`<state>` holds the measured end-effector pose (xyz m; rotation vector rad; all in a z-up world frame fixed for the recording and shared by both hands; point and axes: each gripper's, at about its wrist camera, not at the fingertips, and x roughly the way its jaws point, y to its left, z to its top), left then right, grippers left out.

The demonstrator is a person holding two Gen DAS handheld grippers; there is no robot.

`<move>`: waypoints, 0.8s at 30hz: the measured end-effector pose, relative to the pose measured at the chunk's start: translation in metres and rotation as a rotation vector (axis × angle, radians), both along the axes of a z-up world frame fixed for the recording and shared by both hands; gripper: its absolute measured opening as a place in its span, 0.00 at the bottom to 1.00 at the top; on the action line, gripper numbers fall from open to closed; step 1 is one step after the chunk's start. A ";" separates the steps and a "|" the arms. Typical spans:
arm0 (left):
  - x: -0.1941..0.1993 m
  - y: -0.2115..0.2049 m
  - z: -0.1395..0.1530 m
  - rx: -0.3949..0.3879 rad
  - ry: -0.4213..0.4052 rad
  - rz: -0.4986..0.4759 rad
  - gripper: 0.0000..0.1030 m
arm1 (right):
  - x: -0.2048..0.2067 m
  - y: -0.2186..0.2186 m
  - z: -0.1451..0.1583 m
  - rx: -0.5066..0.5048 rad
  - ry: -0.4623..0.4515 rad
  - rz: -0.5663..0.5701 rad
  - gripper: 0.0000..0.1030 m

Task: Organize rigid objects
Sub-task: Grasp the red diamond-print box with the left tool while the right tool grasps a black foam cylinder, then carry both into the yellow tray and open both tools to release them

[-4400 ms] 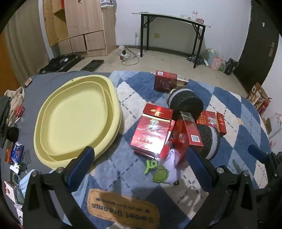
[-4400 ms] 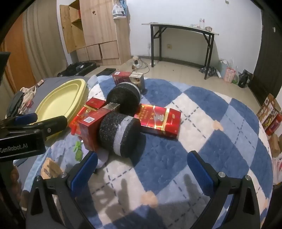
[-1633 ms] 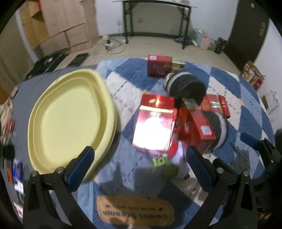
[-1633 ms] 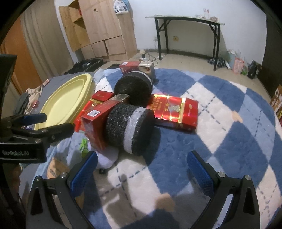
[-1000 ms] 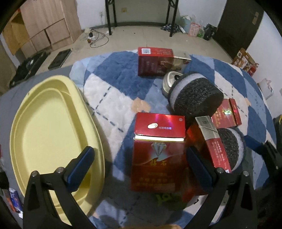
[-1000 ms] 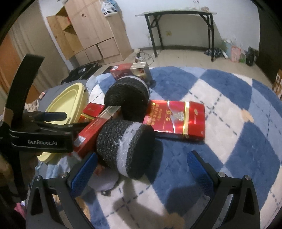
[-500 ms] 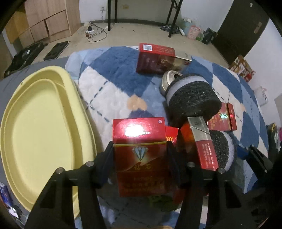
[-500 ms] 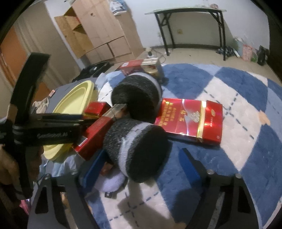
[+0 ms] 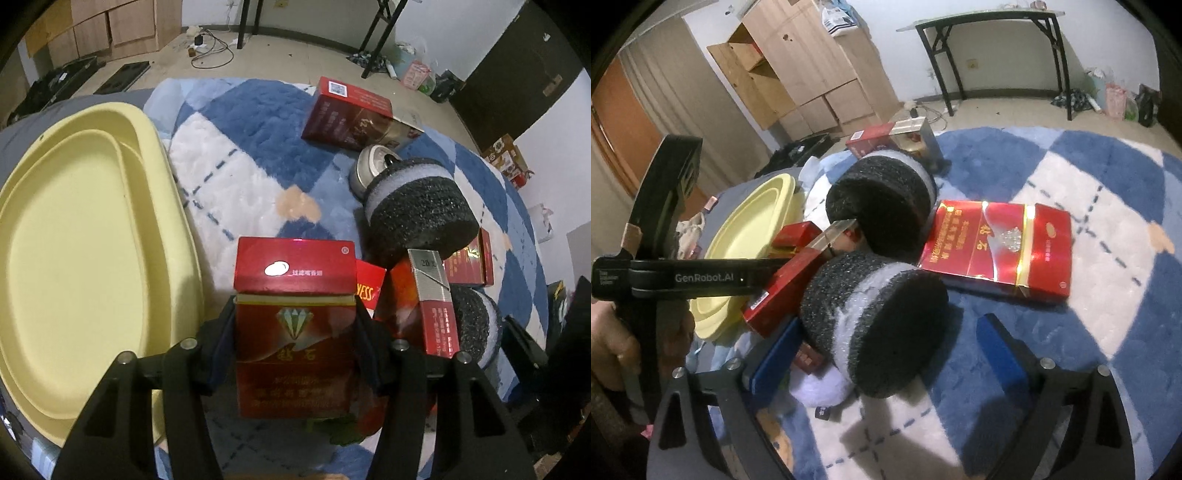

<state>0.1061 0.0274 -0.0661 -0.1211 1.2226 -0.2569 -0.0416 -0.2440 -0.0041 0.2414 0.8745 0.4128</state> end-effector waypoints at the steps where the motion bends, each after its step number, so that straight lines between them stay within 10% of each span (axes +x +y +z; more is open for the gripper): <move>1: 0.000 0.001 0.000 -0.004 0.001 0.002 0.56 | 0.002 -0.001 -0.002 0.012 0.001 0.005 0.93; 4: -0.001 0.003 0.002 -0.011 -0.009 0.006 0.56 | 0.007 -0.006 -0.008 0.094 0.003 0.035 0.76; 24: -0.012 0.091 0.124 -0.035 -0.270 0.169 0.56 | -0.025 -0.001 0.073 0.003 -0.163 0.053 0.74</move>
